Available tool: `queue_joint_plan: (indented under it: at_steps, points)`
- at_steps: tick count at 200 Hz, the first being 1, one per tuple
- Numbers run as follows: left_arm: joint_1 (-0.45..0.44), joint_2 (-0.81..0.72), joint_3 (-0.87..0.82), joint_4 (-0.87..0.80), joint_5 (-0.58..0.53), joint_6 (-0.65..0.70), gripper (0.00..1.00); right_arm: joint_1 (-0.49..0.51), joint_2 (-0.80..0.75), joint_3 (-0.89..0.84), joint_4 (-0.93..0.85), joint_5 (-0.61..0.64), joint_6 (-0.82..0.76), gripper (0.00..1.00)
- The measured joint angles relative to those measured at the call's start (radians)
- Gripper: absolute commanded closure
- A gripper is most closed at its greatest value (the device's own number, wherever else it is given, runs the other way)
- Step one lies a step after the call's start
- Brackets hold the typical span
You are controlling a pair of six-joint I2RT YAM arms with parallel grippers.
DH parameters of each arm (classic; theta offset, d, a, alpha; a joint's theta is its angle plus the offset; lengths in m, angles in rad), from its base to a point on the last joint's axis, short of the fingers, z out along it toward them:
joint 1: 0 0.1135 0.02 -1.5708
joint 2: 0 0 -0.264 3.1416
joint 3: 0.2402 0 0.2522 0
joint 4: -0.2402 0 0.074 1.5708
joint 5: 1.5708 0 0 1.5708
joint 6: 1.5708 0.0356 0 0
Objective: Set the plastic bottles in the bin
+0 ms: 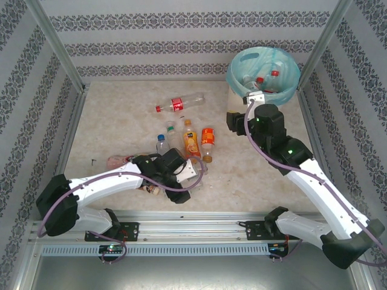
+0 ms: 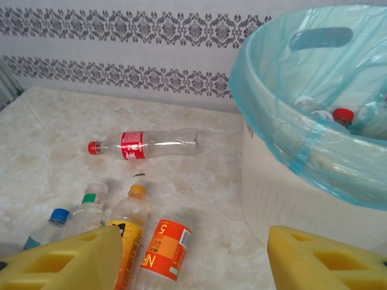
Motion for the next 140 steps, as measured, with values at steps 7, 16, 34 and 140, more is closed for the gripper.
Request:
queue_joint_plan:
  at_steps: [7,16,34,140]
  points:
    - [0.000,0.019,0.000,0.012,-0.003,-0.003,0.24,0.000,-0.009,-0.004,0.002,0.002,0.003,0.35]
    - [0.000,0.042,0.000,0.025,-0.006,-0.007,0.25,0.000,-0.017,-0.009,0.003,0.005,0.003,0.35]
    - [0.000,0.079,0.001,0.050,-0.021,-0.016,0.27,0.000,-0.023,-0.014,0.003,0.008,0.004,0.35]
    - [-0.013,0.206,0.073,0.157,-0.106,-0.033,0.25,0.000,-0.028,-0.036,-0.001,0.016,0.004,0.35]
